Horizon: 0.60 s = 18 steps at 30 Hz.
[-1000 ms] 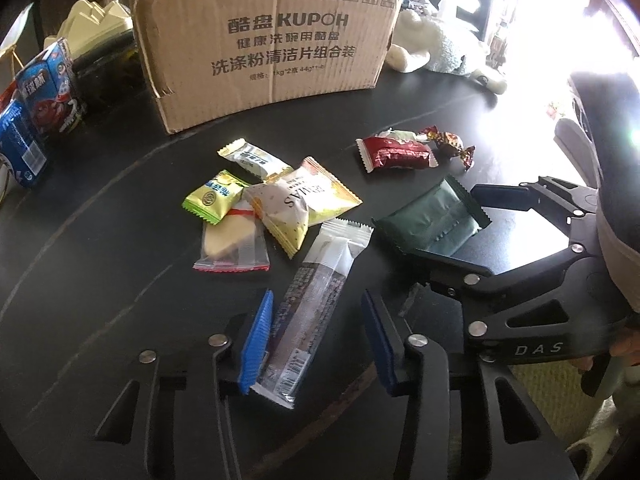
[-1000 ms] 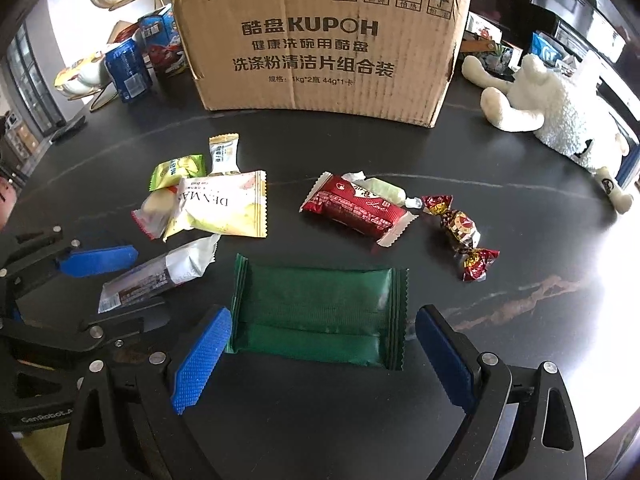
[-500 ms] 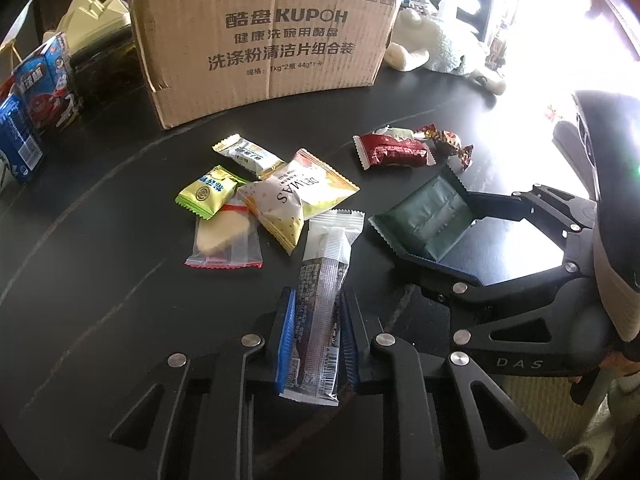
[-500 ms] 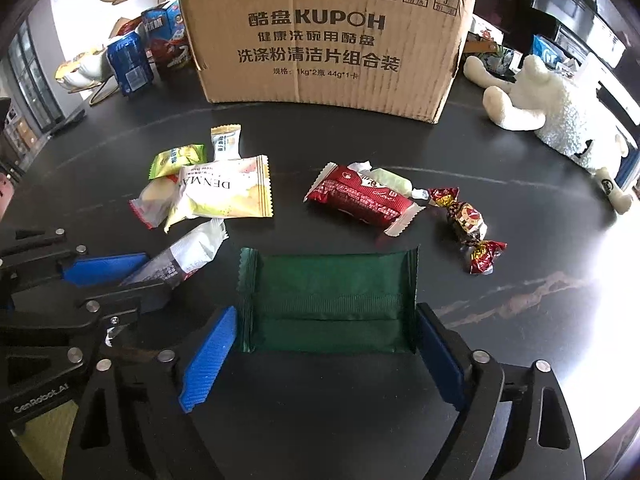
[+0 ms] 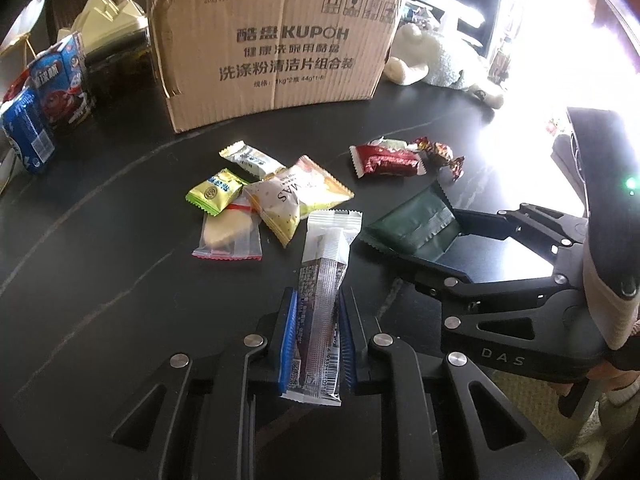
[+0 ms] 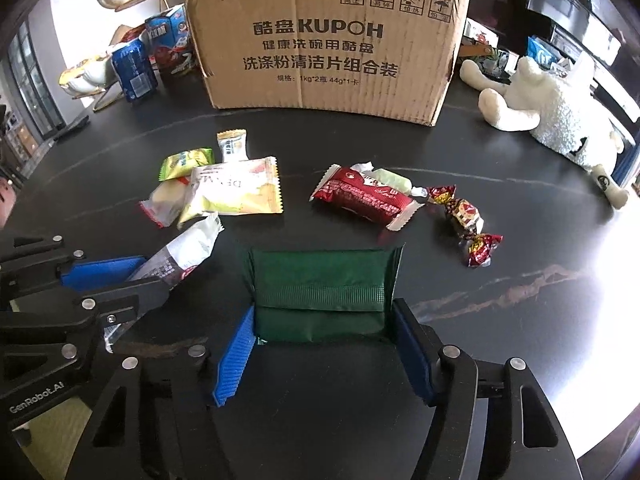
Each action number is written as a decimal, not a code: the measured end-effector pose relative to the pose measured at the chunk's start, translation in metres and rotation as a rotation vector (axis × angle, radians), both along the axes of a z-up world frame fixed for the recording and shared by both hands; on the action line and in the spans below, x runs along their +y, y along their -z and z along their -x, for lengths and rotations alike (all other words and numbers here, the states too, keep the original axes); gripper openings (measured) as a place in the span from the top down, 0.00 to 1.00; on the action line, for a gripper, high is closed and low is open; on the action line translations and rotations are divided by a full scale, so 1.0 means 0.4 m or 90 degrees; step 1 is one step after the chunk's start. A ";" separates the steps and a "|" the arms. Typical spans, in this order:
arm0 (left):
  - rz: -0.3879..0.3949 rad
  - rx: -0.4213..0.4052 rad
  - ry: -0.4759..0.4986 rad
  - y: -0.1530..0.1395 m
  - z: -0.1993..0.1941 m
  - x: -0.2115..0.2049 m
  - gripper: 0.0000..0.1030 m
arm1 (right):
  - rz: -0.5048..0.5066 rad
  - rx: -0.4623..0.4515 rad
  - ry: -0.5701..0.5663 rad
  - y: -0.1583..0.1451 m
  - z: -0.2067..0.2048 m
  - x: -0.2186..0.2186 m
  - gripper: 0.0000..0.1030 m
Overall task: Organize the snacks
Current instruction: 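Grasp the white-and-brown bar with the left tool while the right tool grasps the green packet, then carry the bar and green packet over the cardboard box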
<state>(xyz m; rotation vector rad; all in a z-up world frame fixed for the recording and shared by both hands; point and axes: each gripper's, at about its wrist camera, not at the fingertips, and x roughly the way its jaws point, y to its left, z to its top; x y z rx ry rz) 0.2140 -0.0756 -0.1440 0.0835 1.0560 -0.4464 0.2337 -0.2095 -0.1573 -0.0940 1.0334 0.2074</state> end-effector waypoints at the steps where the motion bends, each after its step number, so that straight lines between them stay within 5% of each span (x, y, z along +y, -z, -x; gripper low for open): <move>1: 0.001 -0.005 -0.001 -0.006 0.003 0.000 0.80 | -0.002 -0.004 0.003 -0.004 0.003 -0.001 0.35; 18: 0.023 -0.105 -0.033 -0.159 0.022 0.024 0.80 | -0.044 -0.101 0.035 -0.162 0.033 -0.015 0.35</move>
